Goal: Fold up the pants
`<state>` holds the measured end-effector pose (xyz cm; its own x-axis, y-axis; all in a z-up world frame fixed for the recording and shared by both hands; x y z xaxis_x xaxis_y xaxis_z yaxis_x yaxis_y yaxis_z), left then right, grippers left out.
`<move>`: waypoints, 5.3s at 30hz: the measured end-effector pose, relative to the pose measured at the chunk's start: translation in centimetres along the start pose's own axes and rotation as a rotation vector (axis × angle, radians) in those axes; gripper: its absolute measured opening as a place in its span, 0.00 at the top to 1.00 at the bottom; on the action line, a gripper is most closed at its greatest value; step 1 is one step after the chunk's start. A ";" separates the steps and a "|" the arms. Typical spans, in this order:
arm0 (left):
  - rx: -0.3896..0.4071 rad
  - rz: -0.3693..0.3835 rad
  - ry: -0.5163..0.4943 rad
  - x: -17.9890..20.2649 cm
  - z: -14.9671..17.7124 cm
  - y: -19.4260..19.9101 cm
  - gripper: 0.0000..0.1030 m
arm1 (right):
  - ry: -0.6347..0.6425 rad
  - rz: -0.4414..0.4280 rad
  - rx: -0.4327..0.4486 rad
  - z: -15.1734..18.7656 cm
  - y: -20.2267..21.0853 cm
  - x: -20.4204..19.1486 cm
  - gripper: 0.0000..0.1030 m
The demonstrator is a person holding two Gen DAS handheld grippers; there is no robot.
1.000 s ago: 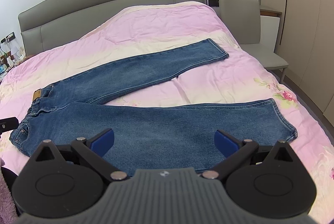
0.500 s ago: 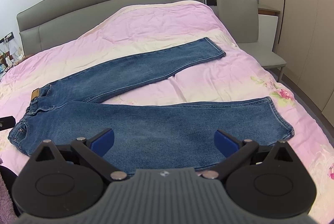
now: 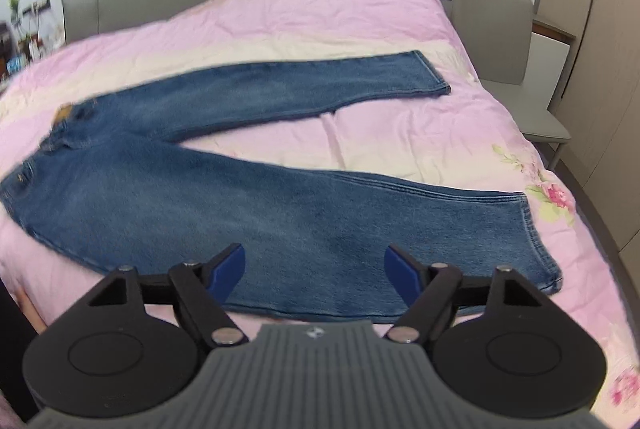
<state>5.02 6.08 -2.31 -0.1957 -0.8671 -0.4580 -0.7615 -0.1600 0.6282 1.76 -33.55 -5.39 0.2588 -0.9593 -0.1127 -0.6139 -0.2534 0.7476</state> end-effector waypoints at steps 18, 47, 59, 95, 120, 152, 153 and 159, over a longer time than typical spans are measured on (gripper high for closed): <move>-0.316 0.198 -0.717 1.4 8.1 -14.2 0.15 | 0.014 -0.013 -0.306 -1.5 -6.5 12.7 0.41; -0.193 -0.108 -0.403 2.2 7.6 -11.2 0.59 | 0.548 0.051 -0.315 3.4 -6.4 12.5 0.91; -0.103 -0.286 -0.075 -3.4 -2.3 -8.5 0.66 | 0.553 0.295 -0.066 -9.7 -2.2 11.0 0.98; -0.463 0.055 0.290 -15.9 -4.1 -34.2 0.20 | 0.653 0.274 -0.419 -22.7 -26.2 17.8 0.57; -0.503 -0.086 0.358 -13.5 -4.8 -34.9 0.15 | -0.186 0.012 -0.248 -23.3 -37.4 31.8 0.59; -0.156 -0.345 0.698 -19.4 -3.9 -19.3 0.66 | 0.060 0.438 0.082 -29.3 -17.4 25.0 1.00; -0.161 -0.354 0.690 -19.4 -4.2 -19.9 0.66 | 0.067 0.446 0.080 -30.0 -18.3 24.9 1.00; -0.208 -0.420 0.613 -19.1 -6.3 -23.4 0.66 | 0.095 0.471 0.057 -34.3 -26.6 25.0 1.00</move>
<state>30.48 23.44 -4.26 0.5079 -0.8104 -0.2920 -0.5526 -0.5665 0.6113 50.18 -46.53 -5.67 0.0082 -0.9566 0.2914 -0.7195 0.1967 0.6661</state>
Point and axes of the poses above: each gripper's, at about its wrist camera, not at the fingertips, and y roughly against the way its jaws point, x to its right, z to its underside, the point moved 1 cm from there along -y, roughly the way its jaws point, and after that the axes turned 13 degrees about -z, right-handed, at the moved point
